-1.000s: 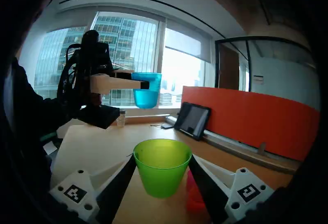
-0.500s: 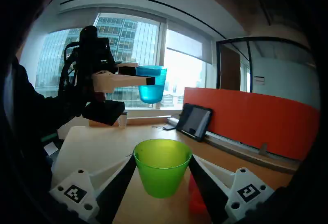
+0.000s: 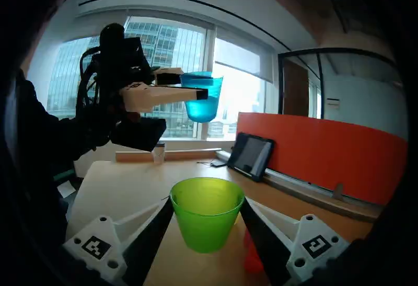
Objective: Pour water
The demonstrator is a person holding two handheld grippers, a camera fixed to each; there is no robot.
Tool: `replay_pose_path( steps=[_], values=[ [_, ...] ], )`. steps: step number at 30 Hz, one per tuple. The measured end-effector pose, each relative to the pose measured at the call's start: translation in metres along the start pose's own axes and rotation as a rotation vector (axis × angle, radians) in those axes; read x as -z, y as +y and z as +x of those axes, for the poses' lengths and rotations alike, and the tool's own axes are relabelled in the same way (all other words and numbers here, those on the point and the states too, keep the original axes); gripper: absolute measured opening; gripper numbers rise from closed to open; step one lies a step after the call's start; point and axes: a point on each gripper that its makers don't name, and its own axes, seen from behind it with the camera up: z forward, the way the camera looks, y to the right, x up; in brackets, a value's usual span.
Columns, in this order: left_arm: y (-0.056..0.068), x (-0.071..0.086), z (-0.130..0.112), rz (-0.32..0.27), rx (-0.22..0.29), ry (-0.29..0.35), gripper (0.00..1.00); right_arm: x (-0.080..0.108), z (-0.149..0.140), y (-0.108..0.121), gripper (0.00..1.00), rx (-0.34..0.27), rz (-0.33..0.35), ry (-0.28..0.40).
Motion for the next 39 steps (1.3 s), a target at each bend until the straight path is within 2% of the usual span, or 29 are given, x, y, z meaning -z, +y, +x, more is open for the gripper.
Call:
replay_pose_path(
  steps=[6, 12, 18, 27, 39],
  values=[
    [-0.001, 0.000, 0.011, 0.003, -0.089, 0.017, 0.86, 0.000, -0.001, 0.003, 0.92, -0.004, -0.005, 0.005],
    [0.003, 0.000, 0.020, 0.009, -0.175, 0.032, 0.86, -0.003, 0.000, 0.003, 0.92, -0.008, -0.005, 0.009],
    [0.007, 0.000, 0.028, 0.017, -0.229, 0.046, 0.86, -0.005, 0.001, -0.001, 0.92, -0.012, 0.003, 0.012],
    [0.001, -0.001, 0.036, 0.045, -0.319, 0.060, 0.86, -0.010, -0.001, -0.005, 0.91, -0.021, 0.014, 0.011],
    [0.001, -0.005, 0.042, 0.057, -0.426, 0.079, 0.86, -0.014, -0.001, -0.009, 0.91, -0.032, 0.023, 0.013]
  ],
)
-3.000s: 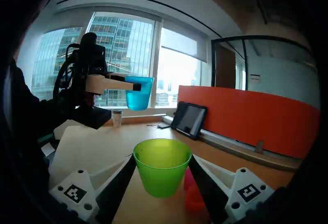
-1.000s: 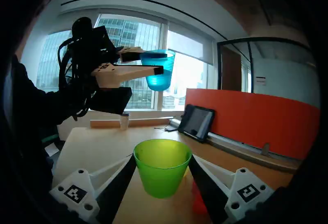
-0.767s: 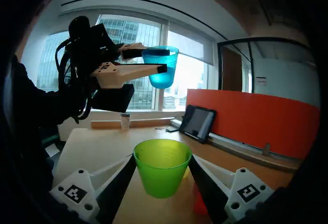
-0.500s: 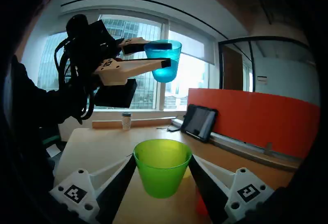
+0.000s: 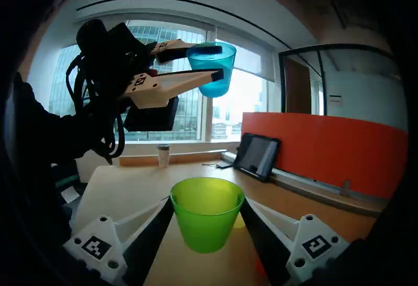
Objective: Pour water
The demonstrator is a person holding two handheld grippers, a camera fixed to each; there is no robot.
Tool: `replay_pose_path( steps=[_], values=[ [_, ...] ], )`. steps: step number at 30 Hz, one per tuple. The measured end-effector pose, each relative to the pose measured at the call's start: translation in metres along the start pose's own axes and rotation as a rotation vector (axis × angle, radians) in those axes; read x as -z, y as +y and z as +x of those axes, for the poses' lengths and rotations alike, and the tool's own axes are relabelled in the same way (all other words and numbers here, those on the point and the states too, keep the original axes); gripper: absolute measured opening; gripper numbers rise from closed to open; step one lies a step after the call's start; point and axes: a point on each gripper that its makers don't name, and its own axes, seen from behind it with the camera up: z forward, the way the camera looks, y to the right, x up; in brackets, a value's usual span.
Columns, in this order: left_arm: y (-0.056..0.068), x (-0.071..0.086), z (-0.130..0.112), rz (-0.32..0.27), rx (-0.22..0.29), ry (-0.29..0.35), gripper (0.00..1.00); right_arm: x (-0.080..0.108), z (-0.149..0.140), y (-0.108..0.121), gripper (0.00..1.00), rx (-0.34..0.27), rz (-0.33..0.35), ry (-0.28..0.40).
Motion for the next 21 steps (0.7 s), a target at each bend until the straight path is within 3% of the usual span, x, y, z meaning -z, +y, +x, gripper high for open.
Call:
replay_pose_path(
  steps=[21],
  values=[
    [0.003, -0.004, 0.012, 0.014, -0.181, 0.018, 0.86, -0.006, -0.001, -0.004, 0.91, -0.012, 0.007, -0.003]
  ],
)
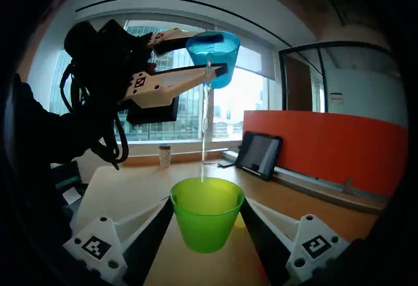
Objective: Pour water
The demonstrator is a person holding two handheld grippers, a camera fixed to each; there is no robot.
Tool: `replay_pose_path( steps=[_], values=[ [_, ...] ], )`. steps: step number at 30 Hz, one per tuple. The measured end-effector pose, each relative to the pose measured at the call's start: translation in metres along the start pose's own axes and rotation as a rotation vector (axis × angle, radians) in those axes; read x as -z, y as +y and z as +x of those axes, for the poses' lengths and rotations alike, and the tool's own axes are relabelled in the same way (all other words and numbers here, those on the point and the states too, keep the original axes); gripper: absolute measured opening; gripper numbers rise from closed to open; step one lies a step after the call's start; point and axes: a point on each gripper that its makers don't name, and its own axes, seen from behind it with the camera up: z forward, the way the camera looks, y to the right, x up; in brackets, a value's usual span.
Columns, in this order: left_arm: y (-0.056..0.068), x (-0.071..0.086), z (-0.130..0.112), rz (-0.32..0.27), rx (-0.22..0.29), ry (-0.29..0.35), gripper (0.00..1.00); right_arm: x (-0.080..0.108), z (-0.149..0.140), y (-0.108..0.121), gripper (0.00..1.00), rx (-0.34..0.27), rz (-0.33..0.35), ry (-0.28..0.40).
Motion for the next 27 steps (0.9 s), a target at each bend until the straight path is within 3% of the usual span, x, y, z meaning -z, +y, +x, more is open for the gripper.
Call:
replay_pose_path(
  steps=[27],
  values=[
    [-0.010, 0.003, 0.010, 0.028, -0.120, 0.013, 0.86, 0.001, 0.003, 0.000, 0.91, 0.000, 0.000, 0.006]
  ],
)
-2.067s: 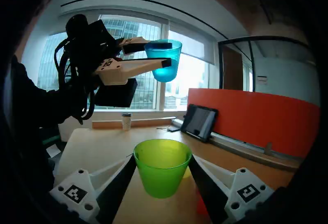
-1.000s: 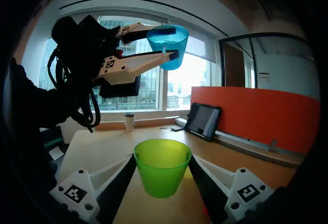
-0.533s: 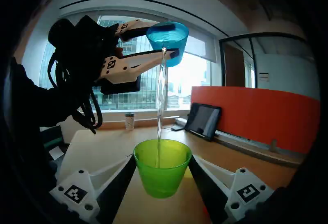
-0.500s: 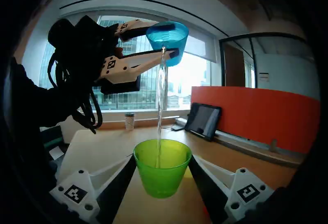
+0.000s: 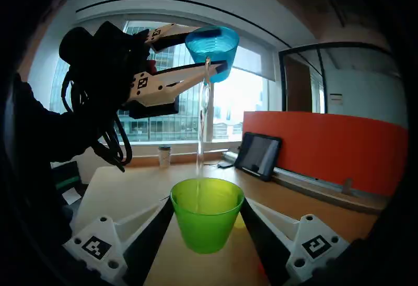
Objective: Pour water
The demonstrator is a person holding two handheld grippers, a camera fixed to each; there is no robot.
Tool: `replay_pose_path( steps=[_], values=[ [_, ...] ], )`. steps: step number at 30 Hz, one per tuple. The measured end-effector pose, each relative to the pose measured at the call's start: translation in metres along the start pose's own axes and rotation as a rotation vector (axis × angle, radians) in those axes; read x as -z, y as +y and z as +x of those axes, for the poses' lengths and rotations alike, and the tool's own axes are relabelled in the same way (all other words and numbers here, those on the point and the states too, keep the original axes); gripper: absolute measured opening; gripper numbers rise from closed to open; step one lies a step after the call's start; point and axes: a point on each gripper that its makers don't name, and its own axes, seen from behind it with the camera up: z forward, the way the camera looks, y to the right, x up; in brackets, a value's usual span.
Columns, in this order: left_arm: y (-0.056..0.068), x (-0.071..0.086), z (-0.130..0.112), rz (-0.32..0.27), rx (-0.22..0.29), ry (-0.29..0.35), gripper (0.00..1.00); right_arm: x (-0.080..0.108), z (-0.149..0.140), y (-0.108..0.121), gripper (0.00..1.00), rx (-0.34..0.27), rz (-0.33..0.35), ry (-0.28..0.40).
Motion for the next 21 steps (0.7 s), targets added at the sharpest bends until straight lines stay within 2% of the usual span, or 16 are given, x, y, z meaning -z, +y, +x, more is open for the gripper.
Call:
replay_pose_path(
  steps=[12, 21],
  values=[
    [0.0049, -0.0015, 0.0026, 0.005, -0.034, 0.003, 0.86, 0.0011, 0.0006, 0.0000, 0.91, 0.002, 0.003, 0.006],
    [0.0015, -0.0031, 0.0056, 0.003, -0.071, 0.006, 0.86, 0.0027, 0.0012, 0.0009, 0.91, 0.003, -0.001, 0.010]
  ],
)
